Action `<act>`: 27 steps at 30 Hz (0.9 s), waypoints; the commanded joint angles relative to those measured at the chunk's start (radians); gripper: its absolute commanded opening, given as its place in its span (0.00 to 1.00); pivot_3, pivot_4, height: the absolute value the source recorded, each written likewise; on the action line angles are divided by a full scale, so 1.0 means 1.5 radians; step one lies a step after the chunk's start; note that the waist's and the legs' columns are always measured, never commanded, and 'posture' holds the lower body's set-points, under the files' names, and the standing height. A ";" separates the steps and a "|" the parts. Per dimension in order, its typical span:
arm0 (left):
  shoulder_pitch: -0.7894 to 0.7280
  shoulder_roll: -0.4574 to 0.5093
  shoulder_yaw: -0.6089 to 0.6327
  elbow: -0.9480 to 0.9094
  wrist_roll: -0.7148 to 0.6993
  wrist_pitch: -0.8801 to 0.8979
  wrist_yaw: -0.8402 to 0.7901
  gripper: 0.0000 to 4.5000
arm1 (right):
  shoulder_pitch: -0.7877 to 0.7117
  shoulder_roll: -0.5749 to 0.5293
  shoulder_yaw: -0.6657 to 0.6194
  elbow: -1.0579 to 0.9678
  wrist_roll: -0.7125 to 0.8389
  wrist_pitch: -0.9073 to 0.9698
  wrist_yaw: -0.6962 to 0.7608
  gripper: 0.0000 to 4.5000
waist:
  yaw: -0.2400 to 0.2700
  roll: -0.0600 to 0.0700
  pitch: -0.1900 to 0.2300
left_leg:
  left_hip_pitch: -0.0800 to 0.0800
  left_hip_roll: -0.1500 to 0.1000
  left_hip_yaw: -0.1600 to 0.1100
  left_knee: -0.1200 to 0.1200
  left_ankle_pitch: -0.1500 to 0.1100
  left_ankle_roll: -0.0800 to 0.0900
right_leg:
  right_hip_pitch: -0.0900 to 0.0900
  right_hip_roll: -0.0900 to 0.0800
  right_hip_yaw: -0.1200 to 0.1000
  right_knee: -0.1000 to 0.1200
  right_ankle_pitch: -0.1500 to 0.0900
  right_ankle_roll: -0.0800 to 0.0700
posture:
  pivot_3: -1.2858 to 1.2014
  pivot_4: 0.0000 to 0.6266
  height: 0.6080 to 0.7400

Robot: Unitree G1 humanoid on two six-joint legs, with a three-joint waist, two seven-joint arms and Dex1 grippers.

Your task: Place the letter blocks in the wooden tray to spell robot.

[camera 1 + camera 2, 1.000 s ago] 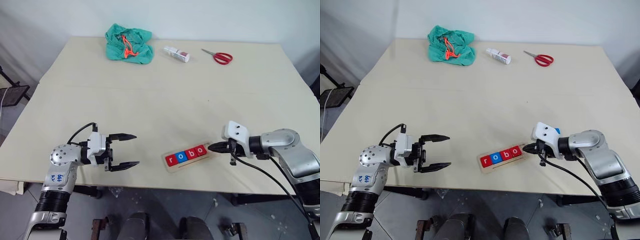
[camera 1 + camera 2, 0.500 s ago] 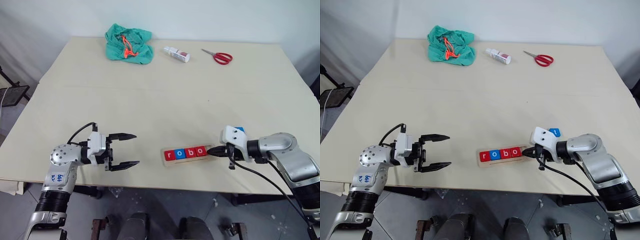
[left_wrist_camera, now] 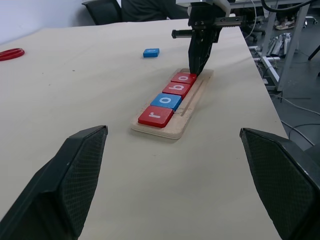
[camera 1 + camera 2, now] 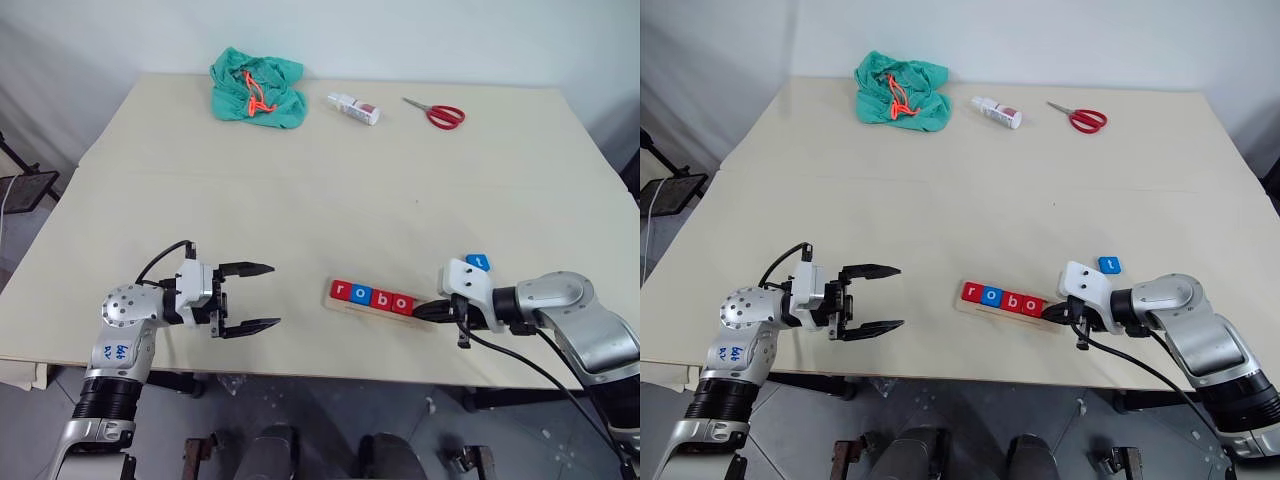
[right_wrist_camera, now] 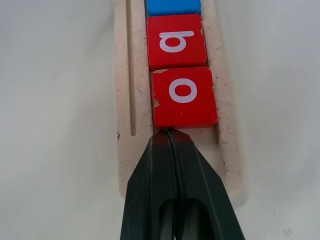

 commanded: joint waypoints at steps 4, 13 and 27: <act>-0.003 -0.001 0.000 -0.021 -0.003 0.001 0.006 1.00 | -0.007 0.009 -0.001 0.004 0.000 -0.017 -0.003 0.00 | 0.000 0.000 0.000 | 0.000 0.000 0.000 0.000 0.000 0.000 | 0.000 0.000 0.000 0.000 0.000 0.000 | 0.52 0.24 1.00; -0.008 -0.001 -0.001 -0.020 -0.002 0.001 0.007 1.00 | -0.012 0.022 -0.002 0.022 -0.009 -0.049 -0.010 0.00 | 0.000 0.000 0.000 | 0.000 0.000 0.000 0.000 0.000 0.000 | 0.000 0.000 0.000 0.000 0.000 0.000 | 0.52 0.24 1.00; -0.044 -0.003 -0.007 0.044 -0.001 -0.020 -0.035 1.00 | 0.089 0.028 -0.224 -0.076 0.084 0.056 -0.130 0.00 | 0.002 0.000 0.000 | 0.000 0.000 0.000 0.000 0.000 0.000 | 0.000 0.000 -0.001 0.000 0.000 0.000 | 0.52 0.24 1.00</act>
